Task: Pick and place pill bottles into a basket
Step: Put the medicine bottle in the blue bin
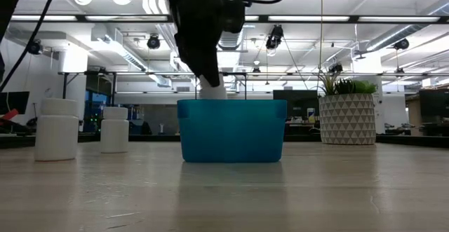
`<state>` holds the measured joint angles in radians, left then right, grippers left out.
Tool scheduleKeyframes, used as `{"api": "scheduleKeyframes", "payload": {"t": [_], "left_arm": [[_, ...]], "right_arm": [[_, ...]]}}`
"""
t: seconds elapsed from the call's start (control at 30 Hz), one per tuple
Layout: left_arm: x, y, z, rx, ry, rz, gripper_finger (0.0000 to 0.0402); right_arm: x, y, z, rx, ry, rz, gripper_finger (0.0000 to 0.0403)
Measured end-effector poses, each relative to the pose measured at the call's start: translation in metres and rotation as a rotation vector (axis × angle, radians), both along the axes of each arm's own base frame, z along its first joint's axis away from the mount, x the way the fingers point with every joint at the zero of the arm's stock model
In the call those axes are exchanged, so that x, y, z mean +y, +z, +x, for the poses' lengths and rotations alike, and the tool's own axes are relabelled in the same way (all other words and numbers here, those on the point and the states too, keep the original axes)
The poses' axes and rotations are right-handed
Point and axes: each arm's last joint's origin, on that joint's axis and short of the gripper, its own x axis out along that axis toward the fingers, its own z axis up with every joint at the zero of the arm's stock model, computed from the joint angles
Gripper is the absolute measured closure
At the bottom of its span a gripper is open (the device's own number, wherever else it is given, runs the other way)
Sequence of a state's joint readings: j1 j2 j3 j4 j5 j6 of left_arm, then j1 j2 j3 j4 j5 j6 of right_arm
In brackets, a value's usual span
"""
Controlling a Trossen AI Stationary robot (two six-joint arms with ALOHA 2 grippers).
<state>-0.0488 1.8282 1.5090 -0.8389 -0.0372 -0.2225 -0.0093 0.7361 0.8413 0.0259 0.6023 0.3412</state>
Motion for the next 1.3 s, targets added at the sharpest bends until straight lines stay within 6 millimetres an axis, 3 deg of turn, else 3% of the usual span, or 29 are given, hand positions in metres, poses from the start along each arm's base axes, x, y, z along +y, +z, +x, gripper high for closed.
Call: {"api": "scheduleKeyframes", "payload": {"t": [0.5, 0.8, 1.3], "left_arm": [[-0.001, -0.019, 0.002, -0.013, 0.011, -0.01, 0.0257], [-0.004, -0.043, 0.01, 0.056, 0.002, -0.052, 0.0257], [-0.003, -0.043, 0.01, 0.051, 0.014, -0.024, 0.0257]], "right_arm": [[0.0, 0.0, 0.0, -0.005, 0.002, 0.006, 0.0335], [0.0, 0.0, 0.0, -0.004, 0.001, 0.003, 0.0335], [0.0, 0.0, 0.0, -0.001, 0.001, 0.001, 0.0335]]}}
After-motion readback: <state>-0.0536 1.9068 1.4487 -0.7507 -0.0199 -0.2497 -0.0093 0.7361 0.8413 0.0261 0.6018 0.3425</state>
